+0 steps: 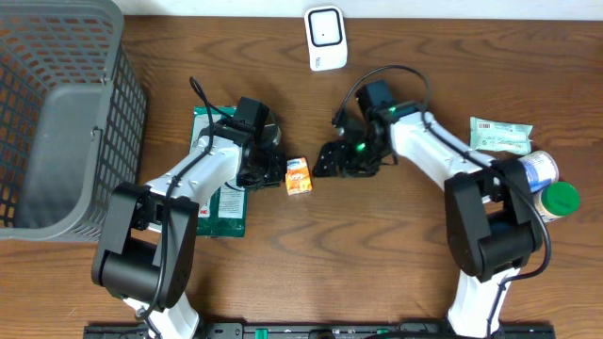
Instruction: Scan the item barcode
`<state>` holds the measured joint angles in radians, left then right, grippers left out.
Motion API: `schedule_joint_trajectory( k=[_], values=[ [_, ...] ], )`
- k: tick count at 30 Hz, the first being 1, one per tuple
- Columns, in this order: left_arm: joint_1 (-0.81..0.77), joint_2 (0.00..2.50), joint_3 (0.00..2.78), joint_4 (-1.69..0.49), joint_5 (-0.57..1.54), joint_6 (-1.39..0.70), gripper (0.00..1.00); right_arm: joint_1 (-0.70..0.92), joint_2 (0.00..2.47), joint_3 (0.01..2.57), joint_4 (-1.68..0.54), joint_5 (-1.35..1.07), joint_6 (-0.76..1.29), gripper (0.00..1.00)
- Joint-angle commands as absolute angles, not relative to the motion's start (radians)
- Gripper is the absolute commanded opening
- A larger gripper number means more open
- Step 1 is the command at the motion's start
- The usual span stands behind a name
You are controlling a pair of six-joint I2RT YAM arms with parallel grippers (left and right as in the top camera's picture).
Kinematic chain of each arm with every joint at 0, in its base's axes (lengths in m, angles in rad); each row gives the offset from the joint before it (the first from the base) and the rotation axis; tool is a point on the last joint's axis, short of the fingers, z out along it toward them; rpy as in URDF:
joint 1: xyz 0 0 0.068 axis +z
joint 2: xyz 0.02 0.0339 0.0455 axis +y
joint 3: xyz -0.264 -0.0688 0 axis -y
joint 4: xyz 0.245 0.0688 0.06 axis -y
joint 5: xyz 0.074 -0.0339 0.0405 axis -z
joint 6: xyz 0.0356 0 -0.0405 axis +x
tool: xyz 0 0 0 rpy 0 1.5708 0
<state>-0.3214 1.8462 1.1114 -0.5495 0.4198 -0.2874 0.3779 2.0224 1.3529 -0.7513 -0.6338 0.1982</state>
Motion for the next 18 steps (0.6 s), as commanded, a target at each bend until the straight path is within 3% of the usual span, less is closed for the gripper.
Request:
schedule_joint_trajectory(
  k=[1, 12, 18],
  values=[
    [-0.322, 1.858, 1.114, -0.552, 0.406, -0.274, 0.11, 0.418, 2.022, 1.324, -0.703, -0.682, 0.218, 0.59],
    [-0.315, 1.848, 1.123, -0.563, 0.381, -0.274, 0.08, 0.467, 2.022, 1.304, -0.541, -0.678, 0.266, 0.44],
    [-0.316, 1.797, 1.156, -0.578, 0.506, -0.273, 0.07, 0.466, 2.022, 1.304, -0.539, -0.651, 0.266, 0.44]
  ],
)
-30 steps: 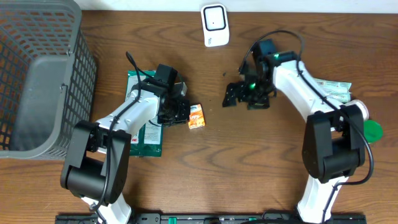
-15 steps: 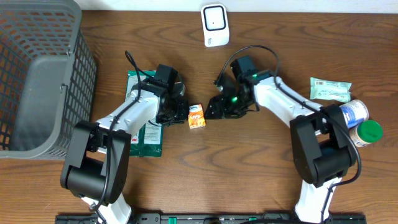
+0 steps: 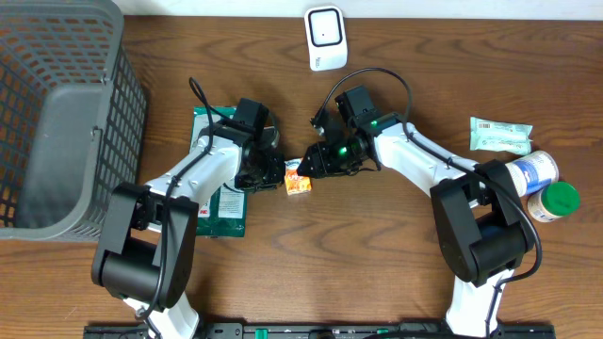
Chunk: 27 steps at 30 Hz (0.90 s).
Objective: Scan the item barcode
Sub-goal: 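Lower the right gripper around the orange Kleenex pack and close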
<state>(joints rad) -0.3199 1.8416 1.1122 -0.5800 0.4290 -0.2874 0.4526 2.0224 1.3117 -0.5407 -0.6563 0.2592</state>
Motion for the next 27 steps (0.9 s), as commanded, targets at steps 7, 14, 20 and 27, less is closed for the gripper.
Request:
schedule_joint_trajectory(
  k=[7, 14, 20, 27],
  values=[
    [-0.316, 1.794, 1.156, -0.563, 0.648, -0.274, 0.07, 0.448, 2.022, 1.304, -0.533, -0.653, 0.27, 0.44],
    [-0.316, 1.815, 1.127, -0.517, 0.568, -0.267, 0.07, 0.426, 2.022, 1.304, -0.53, -0.653, 0.3, 0.43],
    [-0.315, 1.881, 1.114, -0.46, 0.567, -0.267, 0.08, 0.426, 2.022, 1.304, -0.53, -0.652, 0.299, 0.43],
    [-0.315, 1.949, 1.114, -0.463, 0.563, -0.266, 0.08, 0.426, 2.022, 1.303, -0.53, -0.652, 0.299, 0.49]
  ],
)
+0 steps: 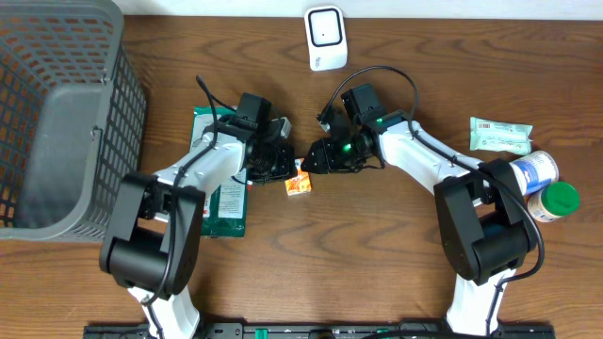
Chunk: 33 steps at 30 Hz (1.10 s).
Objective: Scan the item barcode
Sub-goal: 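Lower the right gripper around the orange Kleenex pack and close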
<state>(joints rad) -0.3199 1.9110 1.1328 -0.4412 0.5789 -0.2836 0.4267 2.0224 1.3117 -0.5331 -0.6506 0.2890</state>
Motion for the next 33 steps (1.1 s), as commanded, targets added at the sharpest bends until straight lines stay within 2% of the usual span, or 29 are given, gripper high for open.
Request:
schedule_joint_trajectory(
  k=[1, 9, 15, 24, 33],
  values=[
    [-0.313, 1.95, 1.114, -0.47, 0.56, -0.267, 0.08, 0.426, 2.022, 1.301, -0.53, -0.652, 0.299, 0.5],
    [-0.289, 1.947, 1.114, -0.511, 0.56, -0.263, 0.07, 0.429, 2.022, 1.268, -0.48, -0.652, 0.304, 0.53],
    [-0.26, 1.947, 1.114, -0.514, 0.56, -0.263, 0.08, 0.437, 2.022, 1.196, -0.384, -0.657, 0.341, 0.46],
    [-0.258, 1.947, 1.114, -0.514, 0.556, -0.243, 0.07, 0.499, 2.022, 1.17, -0.303, -0.596, 0.381, 0.41],
    [-0.258, 1.947, 1.114, -0.519, 0.556, -0.237, 0.07, 0.535, 2.022, 1.17, -0.284, -0.538, 0.423, 0.28]
  ],
)
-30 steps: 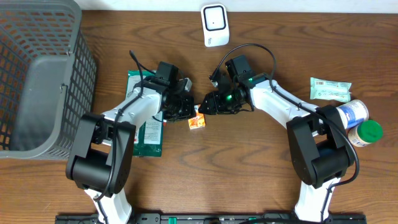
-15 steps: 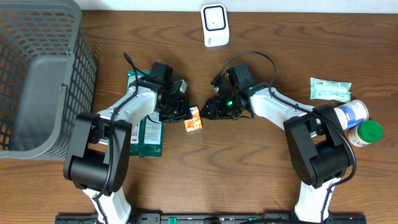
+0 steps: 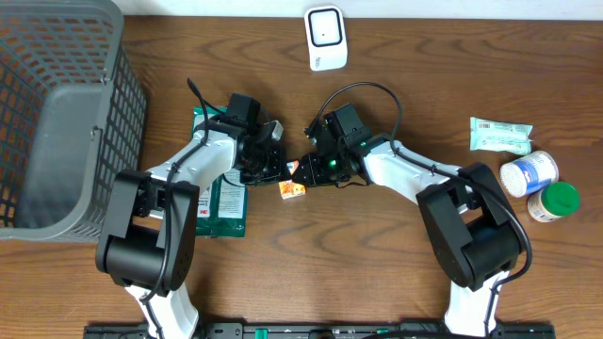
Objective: Scan the item barcode
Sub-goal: 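Lower the right gripper around the orange Kleenex pack and close, then lift the Kleenex pack with the right gripper toward the white scanner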
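Observation:
A small orange box (image 3: 292,189) lies on the wooden table (image 3: 377,264) near the middle. My left gripper (image 3: 271,168) hangs just left of and above it. From the right, my right gripper (image 3: 303,172) reaches in, its tips at the box's upper edge. The dark fingers blur together from overhead, so neither gripper's state shows, nor whether either holds the box. A white scanner (image 3: 324,38) stands at the back centre, well beyond the box.
A grey mesh basket (image 3: 66,113) fills the left side. A green packet (image 3: 222,200) lies under my left arm. At the right are a green-and-white pouch (image 3: 499,135), a white and blue bottle (image 3: 529,171) and a green-lidded jar (image 3: 551,200).
The orange box has shifted slightly left and toward the front. Both grippers have shifted a little to the left, and the right tips now sit at the box's upper edge.
The box first lay between my two grippers, with the right one well off to its right. The right gripper then stood close beside the box. Later both grippers crowded the box, which sat tilted. Now it lies a little lower left, just below both grippers.

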`<state>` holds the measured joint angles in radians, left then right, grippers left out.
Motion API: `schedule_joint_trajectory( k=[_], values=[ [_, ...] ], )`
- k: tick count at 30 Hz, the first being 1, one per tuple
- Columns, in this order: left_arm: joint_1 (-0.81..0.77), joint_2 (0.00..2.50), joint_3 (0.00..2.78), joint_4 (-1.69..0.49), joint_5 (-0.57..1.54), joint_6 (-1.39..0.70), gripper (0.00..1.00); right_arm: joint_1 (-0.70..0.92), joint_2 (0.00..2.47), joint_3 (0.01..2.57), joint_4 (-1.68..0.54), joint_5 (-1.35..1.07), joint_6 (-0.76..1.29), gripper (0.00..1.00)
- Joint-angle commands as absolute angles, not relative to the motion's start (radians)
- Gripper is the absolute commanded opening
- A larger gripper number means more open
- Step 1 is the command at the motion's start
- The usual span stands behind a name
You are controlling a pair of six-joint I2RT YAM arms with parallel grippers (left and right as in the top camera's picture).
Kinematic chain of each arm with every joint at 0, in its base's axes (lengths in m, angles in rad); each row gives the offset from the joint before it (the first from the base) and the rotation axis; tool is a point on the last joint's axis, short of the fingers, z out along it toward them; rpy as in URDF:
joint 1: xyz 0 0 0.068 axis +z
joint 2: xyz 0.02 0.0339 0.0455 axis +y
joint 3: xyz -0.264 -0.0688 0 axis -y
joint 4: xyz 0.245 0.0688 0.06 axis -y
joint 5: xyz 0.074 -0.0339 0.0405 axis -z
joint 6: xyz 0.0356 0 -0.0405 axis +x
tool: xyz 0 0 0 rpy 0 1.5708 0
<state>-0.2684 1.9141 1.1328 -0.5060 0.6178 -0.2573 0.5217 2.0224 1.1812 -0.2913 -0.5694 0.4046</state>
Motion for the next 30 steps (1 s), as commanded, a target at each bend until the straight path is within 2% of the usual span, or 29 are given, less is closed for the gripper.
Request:
schedule_joint_trajectory(
  k=[1, 6, 10, 15, 16, 19, 21, 25, 30],
  values=[
    [-0.258, 1.947, 1.114, -0.519, 0.556, -0.237, 0.08, 0.538, 2.022, 1.17, -0.282, -0.521, 0.423, 0.25],
    [-0.258, 1.947, 1.114, -0.518, 0.556, -0.237, 0.08, 0.552, 2.022, 1.17, -0.279, -0.467, 0.423, 0.17],
    [-0.258, 1.947, 1.114, -0.518, 0.557, -0.237, 0.08, 0.556, 2.022, 1.17, -0.271, -0.467, 0.422, 0.02],
    [-0.258, 1.935, 1.118, -0.519, 0.558, -0.238, 0.17, 0.553, 2.017, 1.172, -0.257, -0.461, 0.393, 0.01],
    [-0.258, 1.922, 1.12, -0.519, 0.557, -0.238, 0.23, 0.55, 2.008, 1.173, -0.259, -0.45, 0.384, 0.01],
    [-0.258, 1.864, 1.133, -0.518, 0.557, -0.238, 0.33, 0.547, 1.959, 1.181, -0.292, -0.379, 0.347, 0.01],
    [-0.258, 1.817, 1.143, -0.517, 0.553, -0.238, 0.35, 0.548, 1.914, 1.185, -0.321, -0.315, 0.323, 0.01],
    [-0.247, 1.718, 1.148, -0.515, 0.432, -0.311, 0.36, 0.564, 1.797, 1.185, -0.41, -0.119, 0.271, 0.01],
    [-0.194, 1.615, 1.148, -0.518, 0.276, -0.394, 0.41, 0.596, 1.659, 1.185, -0.568, 0.253, 0.229, 0.01]
  ],
)
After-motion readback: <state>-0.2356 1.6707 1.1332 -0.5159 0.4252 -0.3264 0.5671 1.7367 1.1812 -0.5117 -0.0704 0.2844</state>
